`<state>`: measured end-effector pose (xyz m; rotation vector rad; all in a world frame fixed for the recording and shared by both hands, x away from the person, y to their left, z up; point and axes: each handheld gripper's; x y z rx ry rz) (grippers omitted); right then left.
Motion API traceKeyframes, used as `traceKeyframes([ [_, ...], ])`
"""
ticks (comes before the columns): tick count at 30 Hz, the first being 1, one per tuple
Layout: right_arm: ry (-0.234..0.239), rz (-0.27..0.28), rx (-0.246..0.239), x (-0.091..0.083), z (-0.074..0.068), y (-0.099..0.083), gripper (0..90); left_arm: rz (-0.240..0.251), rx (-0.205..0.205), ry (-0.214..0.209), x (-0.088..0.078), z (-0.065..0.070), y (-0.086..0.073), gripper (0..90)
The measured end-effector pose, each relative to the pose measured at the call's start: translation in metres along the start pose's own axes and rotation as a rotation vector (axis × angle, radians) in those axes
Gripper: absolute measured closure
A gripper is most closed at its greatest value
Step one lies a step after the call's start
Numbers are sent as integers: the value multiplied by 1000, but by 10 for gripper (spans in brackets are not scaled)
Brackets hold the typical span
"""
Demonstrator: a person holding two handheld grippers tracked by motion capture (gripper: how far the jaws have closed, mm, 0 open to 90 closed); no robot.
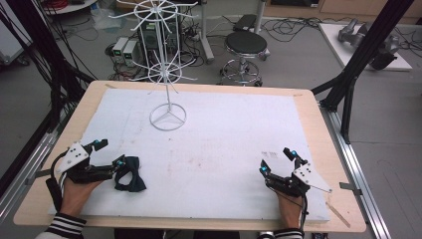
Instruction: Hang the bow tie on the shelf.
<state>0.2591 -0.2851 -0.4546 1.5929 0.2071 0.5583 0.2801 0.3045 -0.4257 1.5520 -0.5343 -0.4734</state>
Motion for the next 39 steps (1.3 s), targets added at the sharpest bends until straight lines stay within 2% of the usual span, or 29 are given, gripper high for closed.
traceKeyframes([
  [7,-3,3,-3,1,0,0,91,-143,28,-8,2,-4,18,151],
  [11,-3,2,-3,1,0,0,91,-228,16,-23,3,-6,22,154],
  [13,-3,2,-1,1,0,0,91,-266,38,-37,4,-5,24,155],
  [14,-3,1,1,0,1,0,91,-296,59,-52,4,-5,25,195],
  [19,-4,1,3,1,1,0,91,-401,75,-79,8,-4,28,219],
  [20,-4,1,1,1,1,0,91,-417,72,-82,9,-4,28,219],
  [22,-5,1,1,1,1,0,91,-477,54,-117,12,-6,28,215],
  [23,-5,1,1,1,0,0,91,-477,54,-117,12,-6,28,212],
  [24,-5,1,1,1,0,0,91,-520,50,-145,15,-6,28,212],
  [25,-6,1,0,1,0,0,91,-520,50,-145,15,-6,28,212],
  [27,-6,1,1,1,0,0,91,-569,45,-160,18,-5,27,212],
  [29,-5,0,1,0,1,0,91,-584,38,-159,19,-5,27,215],
  [30,-5,1,0,0,1,0,91,-613,26,-160,21,-6,26,216],
  [32,-6,1,1,0,1,0,91,-622,18,-160,21,-6,25,227],
  [36,-5,1,1,0,1,0,91,-663,0,-173,25,-4,23,250],
  [37,-6,1,2,0,0,0,91,-692,0,-183,28,-3,22,258],
  [39,-8,1,1,0,0,0,91,-702,-5,-187,29,-2,21,271],
])
Point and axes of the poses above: each handheld gripper's, and its own axes: x roughly forward along the jaws, y roughly out of its top, z roughly to its right, and after that the axes turned 15 degrees about z, right-handed
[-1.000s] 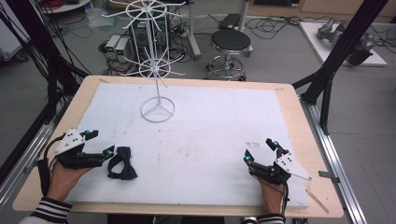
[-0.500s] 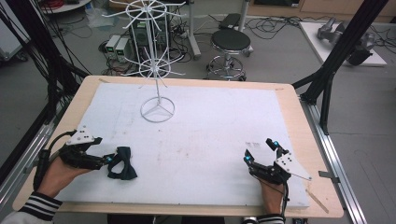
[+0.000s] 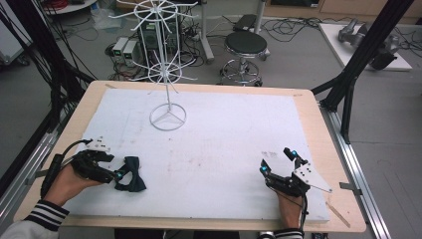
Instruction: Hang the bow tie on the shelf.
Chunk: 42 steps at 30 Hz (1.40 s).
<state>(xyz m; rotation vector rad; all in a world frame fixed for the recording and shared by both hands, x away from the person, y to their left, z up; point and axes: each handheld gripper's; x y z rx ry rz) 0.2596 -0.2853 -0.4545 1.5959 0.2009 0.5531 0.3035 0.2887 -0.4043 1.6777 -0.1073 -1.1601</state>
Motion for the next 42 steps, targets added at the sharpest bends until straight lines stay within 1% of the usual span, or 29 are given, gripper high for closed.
traceKeyframes([
  [4,-1,0,0,0,0,0,91,-35,-4,-11,6,1,0,298],
  [6,-1,0,1,0,0,0,91,-57,-10,-20,9,1,0,336],
  [7,-1,0,1,0,0,0,91,-57,-10,-20,9,1,0,359],
  [10,-3,-1,2,0,0,0,91,-66,-14,-30,11,0,1,375],
  [12,-3,-1,3,0,0,0,92,-79,-15,-37,11,0,1,403],
  [13,-3,-1,3,0,0,0,92,-83,-15,-40,12,0,1,403],
  [15,-3,-1,3,0,0,0,91,-94,-23,-38,12,0,1,442],
  [19,-3,1,0,0,0,0,91,-114,-33,-49,14,-1,1,478],
  [21,-4,1,1,0,0,0,91,-123,-26,-52,15,0,1,516],
  [23,-6,0,4,0,0,0,91,-118,-18,-57,15,1,0,563],
  [25,-7,1,4,0,0,0,91,-131,-20,-55,16,1,0,596],
  [26,-7,1,4,0,0,0,91,-134,-26,-54,17,1,0,596],
  [27,-8,6,-2,0,0,0,91,-140,-25,-54,18,1,-1,607],
  [29,-7,2,3,0,0,0,91,-139,-24,-48,18,2,-1,619],
  [31,-8,5,-1,0,0,0,91,-133,-24,-51,17,2,-1,664],
  [32,-9,5,1,0,0,0,91,-135,-24,-44,17,2,-1,707],
  [35,-11,5,-1,-1,0,0,91,-140,-33,-46,17,1,-1,763],
  [36,-11,5,-1,-1,0,0,91,-139,-37,-46,17,2,-1,763],
  [37,-10,5,-1,-1,0,0,91,-145,-31,-46,17,2,0,787],
  [38,-12,5,0,-1,0,0,91,-142,-37,-52,18,2,0,804],
  [39,-11,4,1,-1,0,0,91,-144,-34,-65,18,3,0,836],
  [40,-12,4,1,-1,0,0,91,-141,-28,-65,18,4,0,871],
  [42,-13,5,0,-1,0,0,91,-142,-26,-65,18,4,0,881],
])
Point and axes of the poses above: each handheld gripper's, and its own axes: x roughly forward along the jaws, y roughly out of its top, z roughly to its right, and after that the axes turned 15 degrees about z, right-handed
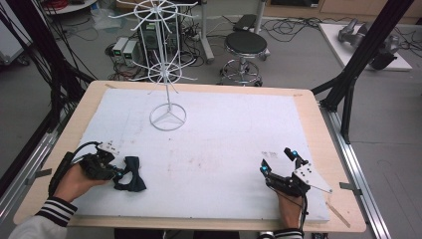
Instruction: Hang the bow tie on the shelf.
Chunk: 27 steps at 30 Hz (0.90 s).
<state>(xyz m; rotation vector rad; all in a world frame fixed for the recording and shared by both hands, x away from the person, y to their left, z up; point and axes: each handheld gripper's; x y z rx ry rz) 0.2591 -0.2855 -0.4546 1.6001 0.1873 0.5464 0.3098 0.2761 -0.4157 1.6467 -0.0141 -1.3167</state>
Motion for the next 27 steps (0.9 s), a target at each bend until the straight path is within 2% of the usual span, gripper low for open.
traceKeyframes([
  [6,0,0,1,0,0,0,91,25,10,11,-2,0,-2,882],
  [12,0,0,0,0,0,0,91,89,22,45,-9,0,-1,881],
  [20,-1,2,0,0,0,0,91,194,64,85,-17,2,1,882],
  [27,-1,1,1,0,0,0,91,313,103,123,-21,5,3,882],
])
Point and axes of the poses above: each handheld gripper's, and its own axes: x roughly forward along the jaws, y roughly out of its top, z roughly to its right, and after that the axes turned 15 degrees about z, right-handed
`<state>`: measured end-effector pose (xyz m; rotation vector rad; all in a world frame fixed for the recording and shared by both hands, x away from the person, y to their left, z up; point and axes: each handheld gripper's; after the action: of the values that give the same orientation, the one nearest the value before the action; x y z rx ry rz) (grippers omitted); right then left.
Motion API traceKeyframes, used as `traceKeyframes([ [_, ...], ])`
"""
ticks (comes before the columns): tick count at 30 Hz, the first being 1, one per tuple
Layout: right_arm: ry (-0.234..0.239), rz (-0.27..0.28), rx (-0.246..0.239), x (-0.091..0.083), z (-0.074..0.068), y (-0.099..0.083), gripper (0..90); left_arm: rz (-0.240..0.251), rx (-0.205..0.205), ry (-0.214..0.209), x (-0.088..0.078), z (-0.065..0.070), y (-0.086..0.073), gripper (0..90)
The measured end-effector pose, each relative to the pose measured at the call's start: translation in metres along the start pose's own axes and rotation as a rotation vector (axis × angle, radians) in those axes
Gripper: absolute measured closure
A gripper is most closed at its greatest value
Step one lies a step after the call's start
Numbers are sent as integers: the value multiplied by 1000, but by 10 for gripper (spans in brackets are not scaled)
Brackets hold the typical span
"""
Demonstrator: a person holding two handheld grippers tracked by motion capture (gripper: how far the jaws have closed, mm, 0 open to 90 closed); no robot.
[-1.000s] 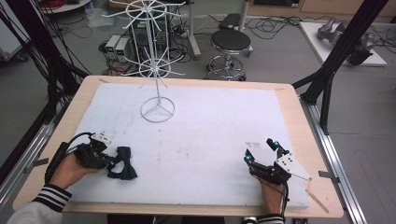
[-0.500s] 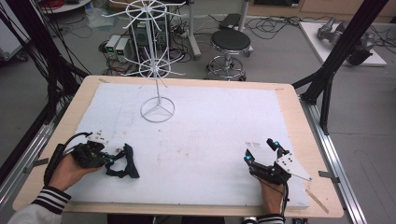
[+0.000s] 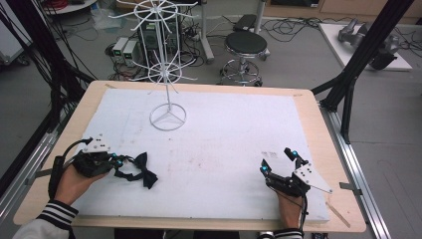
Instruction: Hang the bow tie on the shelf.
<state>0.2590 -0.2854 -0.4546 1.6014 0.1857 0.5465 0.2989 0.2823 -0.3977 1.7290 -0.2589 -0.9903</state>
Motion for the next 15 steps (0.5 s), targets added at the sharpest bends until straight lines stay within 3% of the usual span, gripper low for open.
traceKeyframes([
  [10,0,2,-4,0,0,0,91,183,21,37,-4,4,8,883],
  [15,0,2,-4,0,0,0,91,253,40,60,-5,5,16,883],
])
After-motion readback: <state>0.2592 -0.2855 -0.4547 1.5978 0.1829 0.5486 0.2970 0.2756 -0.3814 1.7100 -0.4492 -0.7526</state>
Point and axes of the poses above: each handheld gripper's, and its own axes: x roughly forward along the jaws, y roughly out of its top, z roughly to its right, and after that the axes turned 15 degrees about z, right-handed
